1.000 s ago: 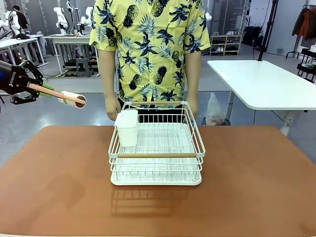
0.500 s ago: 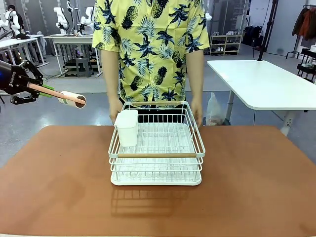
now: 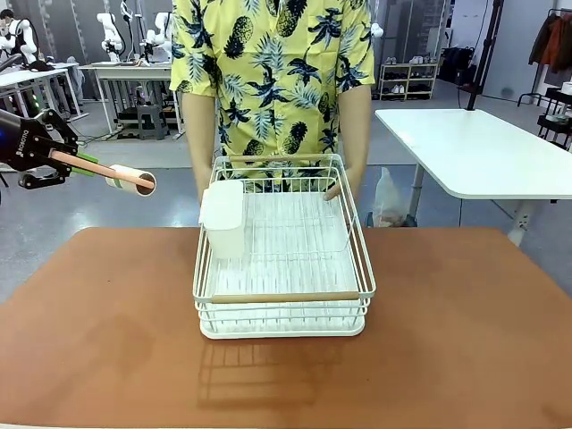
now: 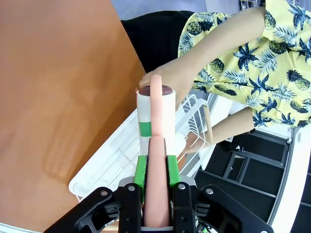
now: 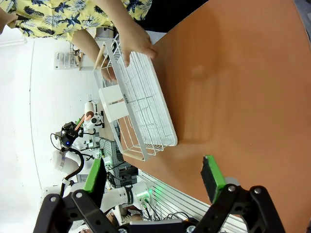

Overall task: Clean the table.
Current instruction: Clean the table with the Lint Roller when the human lifts the Dish drying rack.

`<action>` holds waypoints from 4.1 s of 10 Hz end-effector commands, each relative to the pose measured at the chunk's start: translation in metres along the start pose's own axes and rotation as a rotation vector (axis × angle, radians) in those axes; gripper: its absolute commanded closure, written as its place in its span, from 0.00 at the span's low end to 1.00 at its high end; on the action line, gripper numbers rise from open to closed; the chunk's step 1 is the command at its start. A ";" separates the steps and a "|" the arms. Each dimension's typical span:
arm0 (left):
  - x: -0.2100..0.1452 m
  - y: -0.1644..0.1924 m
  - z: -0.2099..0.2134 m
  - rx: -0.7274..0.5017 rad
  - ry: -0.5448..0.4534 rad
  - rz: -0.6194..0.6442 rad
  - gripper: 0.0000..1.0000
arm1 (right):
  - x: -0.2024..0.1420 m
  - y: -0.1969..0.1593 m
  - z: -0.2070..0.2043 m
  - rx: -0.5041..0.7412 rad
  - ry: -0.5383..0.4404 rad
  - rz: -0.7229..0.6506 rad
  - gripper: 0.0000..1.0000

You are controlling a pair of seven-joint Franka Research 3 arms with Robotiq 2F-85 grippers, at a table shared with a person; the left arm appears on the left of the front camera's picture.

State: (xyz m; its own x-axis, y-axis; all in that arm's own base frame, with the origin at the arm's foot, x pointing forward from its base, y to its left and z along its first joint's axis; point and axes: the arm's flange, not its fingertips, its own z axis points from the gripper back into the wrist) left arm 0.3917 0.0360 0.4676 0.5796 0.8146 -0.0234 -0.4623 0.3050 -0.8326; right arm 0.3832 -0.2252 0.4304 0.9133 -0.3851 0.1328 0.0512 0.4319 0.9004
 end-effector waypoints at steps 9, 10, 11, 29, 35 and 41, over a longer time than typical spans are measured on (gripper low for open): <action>0.000 0.000 0.000 -0.002 -0.002 0.010 0.93 | 0.000 0.002 0.001 0.005 0.001 0.004 0.00; 0.000 0.000 0.000 0.000 0.000 0.000 0.79 | 0.000 0.002 0.001 0.005 0.001 0.004 0.00; 0.008 -0.012 0.010 0.070 0.034 -0.089 0.79 | 0.000 0.002 0.001 0.005 0.001 0.004 0.00; 0.057 -0.043 -0.150 0.350 0.546 -0.793 0.79 | 0.000 0.002 0.001 0.005 0.001 0.004 0.00; 0.010 -0.021 -0.224 0.228 0.676 -0.707 0.79 | 0.000 0.002 0.001 0.005 0.001 0.004 0.00; -0.007 -0.011 -0.259 0.203 0.689 -0.727 0.79 | 0.000 0.002 0.001 0.005 0.001 0.004 0.00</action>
State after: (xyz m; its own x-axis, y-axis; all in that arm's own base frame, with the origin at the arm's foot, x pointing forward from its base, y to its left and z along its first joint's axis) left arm 0.5612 -0.1050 0.3373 0.9975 -0.0440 0.0559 0.0695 0.7690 -0.6355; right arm 0.3837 -0.2253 0.4301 0.9135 -0.3847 0.1321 0.0518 0.4323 0.9003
